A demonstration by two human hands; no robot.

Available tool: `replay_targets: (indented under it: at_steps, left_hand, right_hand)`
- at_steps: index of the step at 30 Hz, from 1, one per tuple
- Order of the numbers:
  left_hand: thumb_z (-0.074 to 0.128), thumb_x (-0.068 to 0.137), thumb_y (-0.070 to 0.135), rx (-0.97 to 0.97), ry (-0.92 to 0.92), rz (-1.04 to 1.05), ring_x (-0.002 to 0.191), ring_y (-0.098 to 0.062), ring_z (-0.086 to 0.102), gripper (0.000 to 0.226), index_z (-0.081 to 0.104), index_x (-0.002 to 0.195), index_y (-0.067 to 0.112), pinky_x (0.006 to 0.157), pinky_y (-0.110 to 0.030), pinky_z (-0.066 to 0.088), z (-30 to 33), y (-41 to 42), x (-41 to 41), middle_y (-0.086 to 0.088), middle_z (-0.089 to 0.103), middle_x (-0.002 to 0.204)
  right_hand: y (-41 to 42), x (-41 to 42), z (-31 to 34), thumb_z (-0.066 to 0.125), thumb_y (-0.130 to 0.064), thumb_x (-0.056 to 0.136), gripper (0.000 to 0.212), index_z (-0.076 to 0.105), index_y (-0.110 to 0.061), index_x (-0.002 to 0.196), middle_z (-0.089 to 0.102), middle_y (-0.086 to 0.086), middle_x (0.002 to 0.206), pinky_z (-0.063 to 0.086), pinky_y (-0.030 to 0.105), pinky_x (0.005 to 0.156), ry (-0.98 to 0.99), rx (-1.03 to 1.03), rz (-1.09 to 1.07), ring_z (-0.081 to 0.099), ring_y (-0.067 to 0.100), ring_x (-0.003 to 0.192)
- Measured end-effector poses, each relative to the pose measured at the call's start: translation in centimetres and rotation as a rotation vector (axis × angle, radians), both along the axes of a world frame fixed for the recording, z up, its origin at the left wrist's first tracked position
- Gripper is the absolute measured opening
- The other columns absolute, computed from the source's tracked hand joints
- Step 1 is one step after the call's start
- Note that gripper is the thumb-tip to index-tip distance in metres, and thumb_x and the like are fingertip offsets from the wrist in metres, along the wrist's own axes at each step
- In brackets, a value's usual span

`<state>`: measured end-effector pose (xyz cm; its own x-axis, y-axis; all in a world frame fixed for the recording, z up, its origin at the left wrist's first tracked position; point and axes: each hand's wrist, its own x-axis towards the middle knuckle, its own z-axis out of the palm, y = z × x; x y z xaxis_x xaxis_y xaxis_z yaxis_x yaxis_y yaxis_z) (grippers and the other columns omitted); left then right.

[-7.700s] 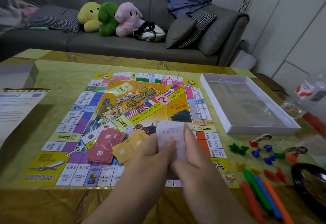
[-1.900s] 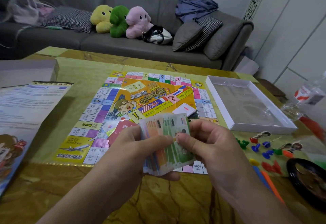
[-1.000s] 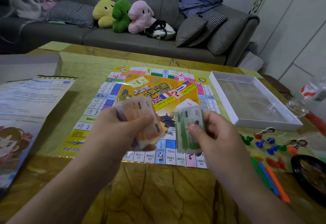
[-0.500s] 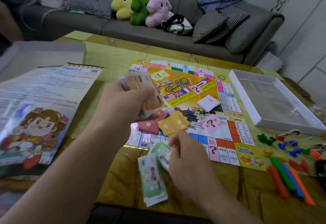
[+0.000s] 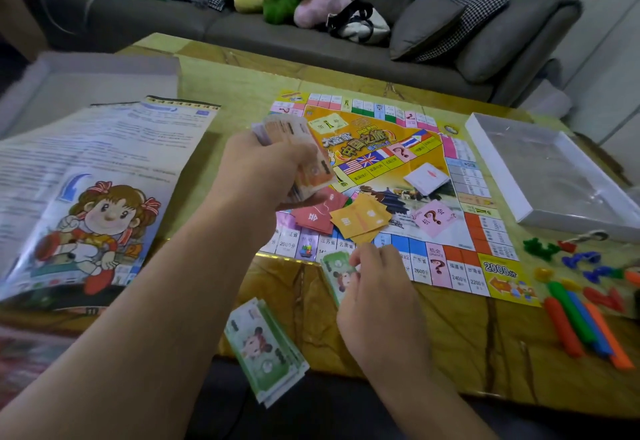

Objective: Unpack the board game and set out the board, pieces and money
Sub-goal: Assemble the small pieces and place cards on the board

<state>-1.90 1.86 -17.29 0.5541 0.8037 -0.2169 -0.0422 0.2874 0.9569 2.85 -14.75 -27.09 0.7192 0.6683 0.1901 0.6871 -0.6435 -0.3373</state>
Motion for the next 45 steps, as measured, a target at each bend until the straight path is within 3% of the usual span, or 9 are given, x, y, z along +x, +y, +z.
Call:
replay_targets:
  at_steps: [6,10,13,23,27,34,38,42,45]
  left_hand:
    - [0.07,0.092,0.001,0.048,-0.009,-0.037,0.067,-0.03,0.078,0.011,0.069,0.097,0.01,0.062,-0.047,0.064,0.4,-0.6,-0.1,-0.021,0.075,0.095]
    - [0.069,0.092,0.0,0.071,-0.014,-0.041,0.067,-0.028,0.079,0.014,0.068,0.094,0.014,0.059,-0.044,0.064,0.5,-0.3,-0.3,-0.019,0.075,0.096]
    - [0.07,0.091,-0.001,0.062,-0.017,-0.046,0.068,-0.027,0.079,0.015,0.067,0.094,0.014,0.06,-0.045,0.064,0.6,-0.2,-0.3,-0.018,0.074,0.096]
    - [0.073,0.092,0.005,0.032,-0.002,-0.052,0.066,-0.031,0.078,0.019,0.067,0.11,0.008,0.059,-0.043,0.064,0.7,-0.3,-0.1,-0.019,0.076,0.094]
    - [0.072,0.091,0.003,0.041,-0.02,-0.044,0.069,-0.032,0.079,0.019,0.069,0.11,0.008,0.06,-0.046,0.064,0.6,0.0,0.0,-0.02,0.076,0.096]
    - [0.071,0.093,0.003,0.055,-0.014,-0.075,0.066,-0.033,0.078,0.018,0.069,0.11,0.006,0.06,-0.046,0.064,0.7,-0.2,0.1,-0.022,0.076,0.095]
    - [0.071,0.093,0.003,0.058,-0.011,-0.098,0.067,-0.031,0.078,0.012,0.069,0.103,0.009,0.058,-0.042,0.063,0.7,-0.3,0.1,-0.021,0.075,0.094]
    - [0.072,0.092,0.002,0.049,-0.009,-0.114,0.067,-0.031,0.078,0.008,0.069,0.095,0.009,0.056,-0.042,0.063,0.7,-0.6,0.1,-0.021,0.076,0.091]
    - [0.073,0.092,0.002,0.049,-0.005,-0.131,0.071,-0.033,0.079,0.008,0.07,0.098,0.007,0.06,-0.049,0.064,0.6,-0.7,0.2,-0.022,0.077,0.092]
  right_hand:
    - [-0.5,-0.6,1.0,0.062,-0.021,0.088,0.019,0.062,-0.019,0.107,0.056,-0.002,0.099,0.053,0.031,0.071,-0.152,-0.015,0.129,0.05,0.015,0.087]
    - [-2.7,-2.4,1.4,0.059,-0.021,0.079,0.043,0.052,-0.031,0.12,0.051,-0.013,0.125,0.053,0.018,0.09,-0.027,-0.065,0.647,0.052,0.004,0.112]
    - [-3.1,-3.8,-0.3,0.056,-0.032,0.09,0.024,0.054,-0.028,0.113,0.063,-0.008,0.121,0.058,0.023,0.089,-0.238,-0.097,0.904,0.062,0.011,0.11]
    - [-2.6,-2.5,-0.1,0.069,-0.018,0.102,0.01,0.077,-0.012,0.099,0.071,0.003,0.093,0.055,0.033,0.06,-0.357,0.365,0.705,0.065,0.018,0.083]
    - [-3.0,0.4,2.7,0.07,-0.006,0.099,0.015,0.08,-0.001,0.109,0.074,0.013,0.1,0.056,0.04,0.075,-0.397,0.536,0.525,0.069,0.028,0.091]
    - [-3.7,2.3,-0.7,0.056,-0.028,0.097,0.026,0.075,-0.02,0.113,0.067,-0.009,0.112,0.058,0.027,0.08,-0.225,0.075,0.563,0.06,0.007,0.107]
    - [-3.5,2.4,-0.2,0.066,-0.034,0.093,0.023,0.072,-0.031,0.115,0.061,-0.022,0.111,0.055,0.023,0.083,-0.056,0.063,0.531,0.055,0.001,0.107]
    - [-2.9,1.7,0.9,0.056,-0.055,0.092,0.034,0.068,-0.037,0.118,0.055,-0.027,0.11,0.054,0.023,0.084,-0.005,-0.039,0.55,0.05,-0.003,0.104]
    - [-2.4,1.8,2.4,0.064,-0.061,0.089,0.049,0.053,-0.043,0.134,0.041,-0.03,0.13,0.051,0.024,0.101,0.125,-0.093,0.54,0.041,-0.004,0.124]
